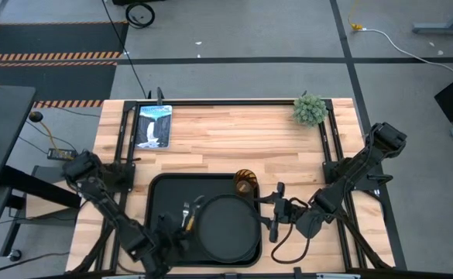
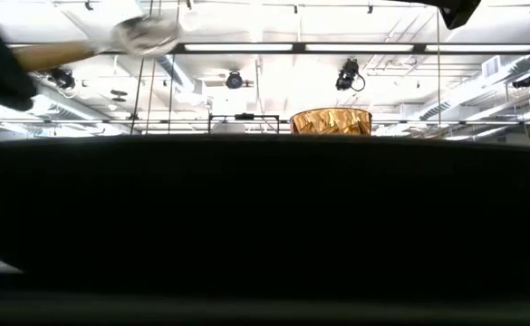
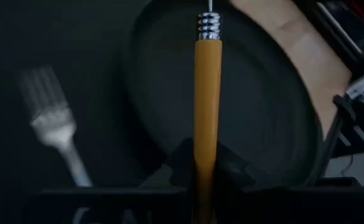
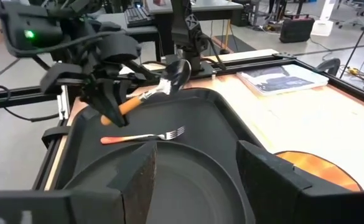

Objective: Pick and place plate/cup/fork/spoon on tray
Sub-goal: Put the orange spoon beside the fork on the black tray

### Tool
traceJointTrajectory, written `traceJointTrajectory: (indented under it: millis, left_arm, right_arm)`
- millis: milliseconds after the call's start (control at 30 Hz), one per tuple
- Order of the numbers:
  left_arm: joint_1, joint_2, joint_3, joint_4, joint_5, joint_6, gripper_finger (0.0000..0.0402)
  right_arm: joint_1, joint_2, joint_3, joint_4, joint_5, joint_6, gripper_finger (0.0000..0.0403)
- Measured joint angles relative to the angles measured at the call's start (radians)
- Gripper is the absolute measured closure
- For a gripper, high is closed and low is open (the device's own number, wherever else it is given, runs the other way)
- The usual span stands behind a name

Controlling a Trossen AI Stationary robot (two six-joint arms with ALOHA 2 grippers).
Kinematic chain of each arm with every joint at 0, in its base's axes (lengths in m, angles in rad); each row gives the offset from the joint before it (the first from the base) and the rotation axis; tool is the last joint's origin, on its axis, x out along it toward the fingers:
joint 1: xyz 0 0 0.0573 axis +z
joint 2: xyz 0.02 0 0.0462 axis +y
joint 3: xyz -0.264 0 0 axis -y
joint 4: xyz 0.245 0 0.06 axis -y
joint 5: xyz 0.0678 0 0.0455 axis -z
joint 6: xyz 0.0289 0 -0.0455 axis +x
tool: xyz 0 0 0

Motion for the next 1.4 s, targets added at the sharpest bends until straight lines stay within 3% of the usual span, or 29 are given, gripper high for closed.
traceJointTrajectory:
  millis: [167,333,567,867,1400]
  left_arm:
    - [-0.063,0.0,-0.001,-0.15,0.034,-0.281,0.0364]
    - [-0.094,0.007,-0.082,-0.088,0.14,-0.458,0.0363]
    - [-0.081,0.007,-0.205,0.162,0.192,-0.483,0.0362]
    - [-0.076,0.006,-0.211,0.163,0.223,-0.489,0.0364]
    - [-0.026,0.007,-0.211,0.21,0.177,-0.442,0.0364]
  right_arm:
    - [0.001,0.0,0.0,0.007,-0.016,0.0,0.0177]
    - [0.001,0.0,0.0,0.011,-0.017,-0.003,0.0177]
    - [0.001,0.0,0.0,0.011,-0.042,-0.003,0.0177]
    - [0.014,0.0,0.0,0.011,-0.049,-0.003,0.0177]
    - [0.022,0.0,0.0,0.017,-0.046,-0.003,0.0177]
